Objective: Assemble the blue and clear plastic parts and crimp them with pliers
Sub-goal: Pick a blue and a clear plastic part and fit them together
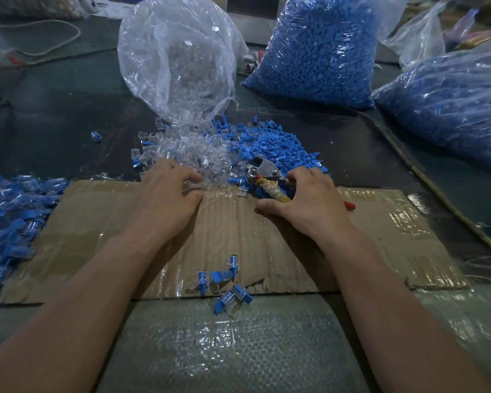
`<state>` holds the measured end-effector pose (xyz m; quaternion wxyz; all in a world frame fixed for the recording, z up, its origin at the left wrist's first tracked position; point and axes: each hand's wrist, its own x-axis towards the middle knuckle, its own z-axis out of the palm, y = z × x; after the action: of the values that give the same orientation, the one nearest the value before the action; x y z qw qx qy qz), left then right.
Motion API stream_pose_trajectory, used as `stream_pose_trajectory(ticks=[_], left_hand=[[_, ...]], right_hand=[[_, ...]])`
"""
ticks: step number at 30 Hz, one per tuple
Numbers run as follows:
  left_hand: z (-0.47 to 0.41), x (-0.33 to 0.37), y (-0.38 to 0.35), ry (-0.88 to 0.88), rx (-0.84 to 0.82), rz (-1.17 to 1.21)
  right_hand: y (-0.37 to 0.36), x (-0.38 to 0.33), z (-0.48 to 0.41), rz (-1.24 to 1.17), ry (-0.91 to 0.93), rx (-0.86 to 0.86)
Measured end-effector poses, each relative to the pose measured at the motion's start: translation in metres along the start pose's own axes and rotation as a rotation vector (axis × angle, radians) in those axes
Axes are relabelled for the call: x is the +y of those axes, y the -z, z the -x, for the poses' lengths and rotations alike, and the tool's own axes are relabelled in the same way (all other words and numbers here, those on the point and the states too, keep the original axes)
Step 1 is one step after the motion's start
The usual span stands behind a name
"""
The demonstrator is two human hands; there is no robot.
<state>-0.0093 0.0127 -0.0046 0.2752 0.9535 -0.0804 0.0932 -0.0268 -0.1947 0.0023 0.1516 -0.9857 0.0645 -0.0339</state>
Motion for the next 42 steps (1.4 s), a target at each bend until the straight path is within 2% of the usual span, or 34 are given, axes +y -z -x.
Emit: stream_pose_trajectory(ticks=[5,9,12,17,22,26,35,40,42], left_hand=[[0.001,0.003,0.002,-0.006,0.083,0.087],[0.000,0.001,-0.003,-0.013,-0.054,0.055],[-0.001,-0.002,-0.007,-0.046,-0.093,0.012],[-0.002,-0.003,-0.008,-0.094,-0.061,0.023],[0.000,0.002,-0.006,-0.123,0.065,0.134],[0.002,0.004,-0.004,-0.115,0.094,0.215],[0.004,0.007,-0.003,-0.103,0.094,0.269],[0.005,0.007,-0.004,-0.099,0.067,0.295],[0.005,0.008,-0.004,-0.099,0.065,0.325]], right_hand=[[0.002,-0.001,0.002,0.026,0.006,0.015],[0.002,-0.003,0.002,0.034,0.021,0.042],[0.003,-0.004,0.003,0.011,0.054,0.098],[0.005,-0.016,0.008,-0.172,0.236,0.264],[-0.001,-0.030,0.014,-0.063,0.407,0.169],[-0.003,-0.025,0.012,0.037,0.340,0.206],[-0.002,-0.015,0.004,-0.118,0.203,0.191],[0.000,-0.014,0.004,-0.101,0.247,0.205],[0.000,-0.016,0.005,-0.025,0.281,0.198]])
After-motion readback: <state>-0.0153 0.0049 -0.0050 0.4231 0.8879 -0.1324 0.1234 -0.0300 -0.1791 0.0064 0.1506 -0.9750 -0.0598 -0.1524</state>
